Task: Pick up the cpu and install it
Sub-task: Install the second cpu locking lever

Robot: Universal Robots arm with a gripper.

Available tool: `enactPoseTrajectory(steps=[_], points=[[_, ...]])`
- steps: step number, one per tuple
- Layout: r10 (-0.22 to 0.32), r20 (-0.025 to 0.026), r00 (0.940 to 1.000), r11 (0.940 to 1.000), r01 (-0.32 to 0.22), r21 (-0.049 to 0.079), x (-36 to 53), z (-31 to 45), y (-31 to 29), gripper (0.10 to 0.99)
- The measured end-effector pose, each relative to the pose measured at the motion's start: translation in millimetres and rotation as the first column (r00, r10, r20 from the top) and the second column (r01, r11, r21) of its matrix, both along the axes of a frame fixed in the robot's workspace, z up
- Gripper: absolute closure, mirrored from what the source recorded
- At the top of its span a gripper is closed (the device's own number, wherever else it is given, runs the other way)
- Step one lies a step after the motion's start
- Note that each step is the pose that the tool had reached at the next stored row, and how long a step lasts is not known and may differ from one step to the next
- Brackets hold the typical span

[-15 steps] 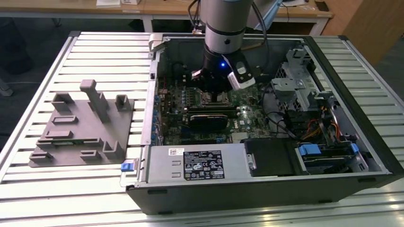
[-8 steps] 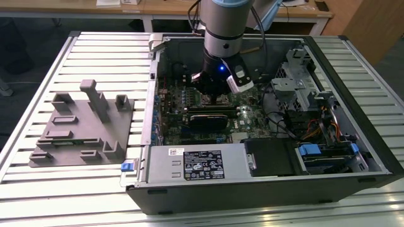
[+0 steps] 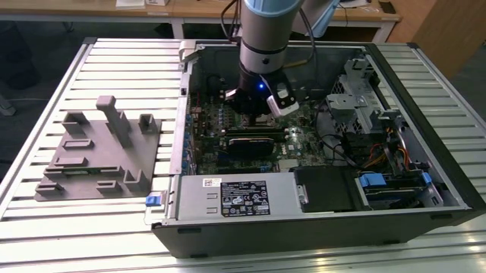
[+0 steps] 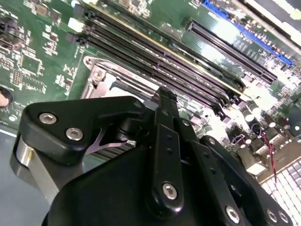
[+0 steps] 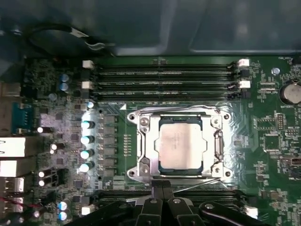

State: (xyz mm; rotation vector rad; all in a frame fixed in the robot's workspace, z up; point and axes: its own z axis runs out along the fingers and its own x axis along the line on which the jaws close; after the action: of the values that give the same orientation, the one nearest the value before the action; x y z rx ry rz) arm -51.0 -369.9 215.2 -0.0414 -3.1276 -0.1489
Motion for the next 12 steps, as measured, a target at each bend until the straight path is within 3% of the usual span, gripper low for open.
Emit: enactPoseTrajectory(steps=[4,12], points=[[0.000,0.0000,1.0000,0.9996,0.000,0.027,-4.2,0.0,-5.5,0.980],[0.000,0.0000,1.0000,0.9991,0.000,0.042,-9.0,-0.1,-14.8,0.980]])
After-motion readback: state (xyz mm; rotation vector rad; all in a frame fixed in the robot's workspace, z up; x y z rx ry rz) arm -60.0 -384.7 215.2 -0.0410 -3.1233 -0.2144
